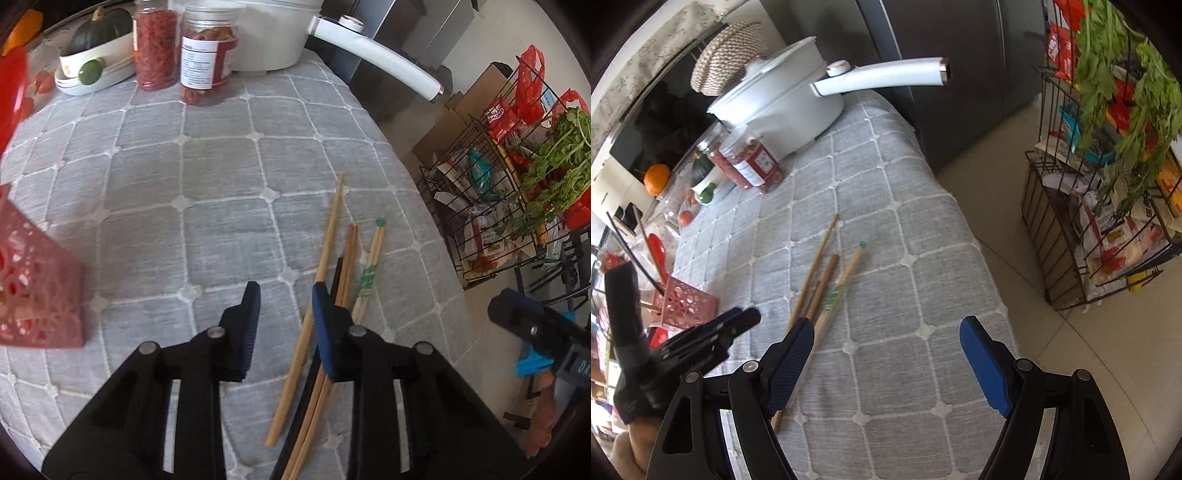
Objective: Organize utensils
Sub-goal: 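Close the left tool on a wooden chopstick and lift it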
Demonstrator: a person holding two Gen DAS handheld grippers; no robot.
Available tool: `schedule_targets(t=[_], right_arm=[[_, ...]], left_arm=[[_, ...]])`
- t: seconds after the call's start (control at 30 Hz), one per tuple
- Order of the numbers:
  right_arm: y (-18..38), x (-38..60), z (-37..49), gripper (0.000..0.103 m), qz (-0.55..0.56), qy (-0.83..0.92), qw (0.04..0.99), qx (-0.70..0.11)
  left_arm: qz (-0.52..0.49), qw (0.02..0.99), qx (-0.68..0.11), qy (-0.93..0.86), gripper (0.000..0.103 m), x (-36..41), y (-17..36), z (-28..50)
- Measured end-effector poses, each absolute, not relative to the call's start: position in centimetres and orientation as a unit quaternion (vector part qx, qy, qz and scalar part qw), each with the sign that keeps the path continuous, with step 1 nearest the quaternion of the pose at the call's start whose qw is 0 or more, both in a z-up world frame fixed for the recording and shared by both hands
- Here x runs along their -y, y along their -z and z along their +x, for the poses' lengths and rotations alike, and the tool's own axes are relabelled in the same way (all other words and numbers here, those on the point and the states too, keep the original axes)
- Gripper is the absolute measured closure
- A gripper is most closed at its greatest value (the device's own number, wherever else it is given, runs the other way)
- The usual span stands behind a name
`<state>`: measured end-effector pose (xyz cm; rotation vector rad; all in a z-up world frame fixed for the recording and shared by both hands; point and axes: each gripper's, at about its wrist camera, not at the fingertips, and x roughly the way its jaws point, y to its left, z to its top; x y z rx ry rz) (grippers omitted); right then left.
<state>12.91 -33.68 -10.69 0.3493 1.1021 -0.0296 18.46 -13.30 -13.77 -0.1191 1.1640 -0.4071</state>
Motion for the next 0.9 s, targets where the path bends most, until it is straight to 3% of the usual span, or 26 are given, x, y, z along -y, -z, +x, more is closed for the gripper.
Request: schedule_targets(t=[0.53,0.9], right_arm=[[12.5,33.8,14.1,0.021,0.154,0.019,0.823,-0.547],[13.9,32.8,15.0,0.021,0.196,0.017,0.805,-0.56]], left_arm=[[-0.029,0.811,-0.551,0.195,0.095,17.2,16.3,21.4],[-0.021,0.841,-0.504,0.198,0.096,11.3,9.7,16.1]])
